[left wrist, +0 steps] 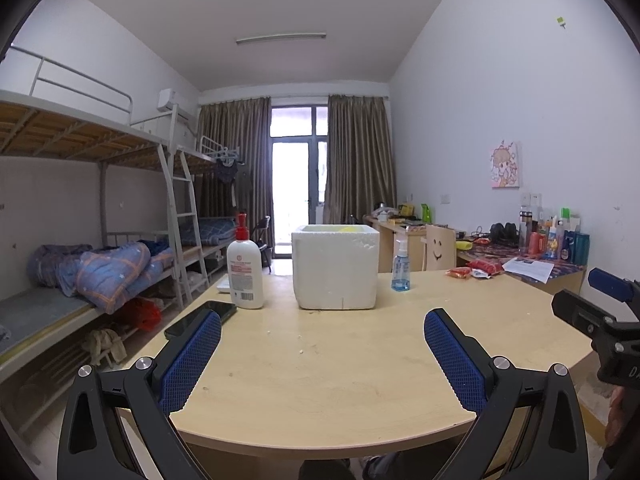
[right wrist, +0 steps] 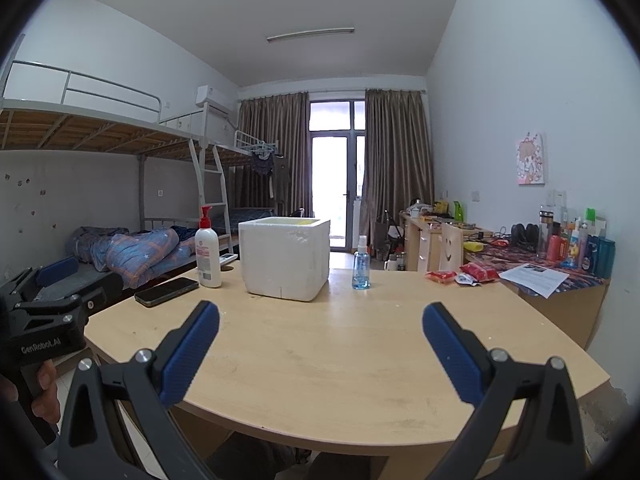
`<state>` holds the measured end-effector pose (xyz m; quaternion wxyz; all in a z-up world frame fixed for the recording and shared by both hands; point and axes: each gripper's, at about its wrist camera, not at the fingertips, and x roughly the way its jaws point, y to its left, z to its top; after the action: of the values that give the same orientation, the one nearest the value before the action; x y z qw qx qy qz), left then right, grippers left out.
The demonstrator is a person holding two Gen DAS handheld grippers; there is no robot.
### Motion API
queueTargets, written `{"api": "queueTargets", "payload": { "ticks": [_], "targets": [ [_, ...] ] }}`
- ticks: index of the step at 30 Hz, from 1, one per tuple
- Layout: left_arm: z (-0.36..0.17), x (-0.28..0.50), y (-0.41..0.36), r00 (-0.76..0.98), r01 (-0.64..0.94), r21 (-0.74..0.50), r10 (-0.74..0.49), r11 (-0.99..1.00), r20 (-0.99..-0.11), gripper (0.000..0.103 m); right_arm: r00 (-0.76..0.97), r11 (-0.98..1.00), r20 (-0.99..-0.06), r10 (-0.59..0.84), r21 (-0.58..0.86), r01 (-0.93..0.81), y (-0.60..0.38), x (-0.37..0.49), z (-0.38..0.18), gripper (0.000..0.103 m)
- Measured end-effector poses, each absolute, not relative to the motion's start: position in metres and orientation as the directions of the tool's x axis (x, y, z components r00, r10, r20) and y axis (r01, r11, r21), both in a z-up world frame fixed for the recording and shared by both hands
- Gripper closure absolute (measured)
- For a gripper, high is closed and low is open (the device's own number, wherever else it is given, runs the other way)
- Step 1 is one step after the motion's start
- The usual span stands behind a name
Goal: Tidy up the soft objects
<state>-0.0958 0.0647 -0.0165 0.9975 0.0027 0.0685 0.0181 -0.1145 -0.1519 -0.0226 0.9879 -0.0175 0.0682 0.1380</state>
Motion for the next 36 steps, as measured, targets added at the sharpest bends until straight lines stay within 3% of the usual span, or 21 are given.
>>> {"api": "queueTargets", "payload": {
  "ticks": [36],
  "targets": [
    [-0.0177, -0.0952, 0.0597, 0.99, -0.017, 0.018, 0.019, 1.0, -0.141, 0.001, 0.953, 0.963, -0.152, 0.263, -0.025, -0.269, -0.1486, -0.1191, -0.0271, 0.0]
  ]
}}
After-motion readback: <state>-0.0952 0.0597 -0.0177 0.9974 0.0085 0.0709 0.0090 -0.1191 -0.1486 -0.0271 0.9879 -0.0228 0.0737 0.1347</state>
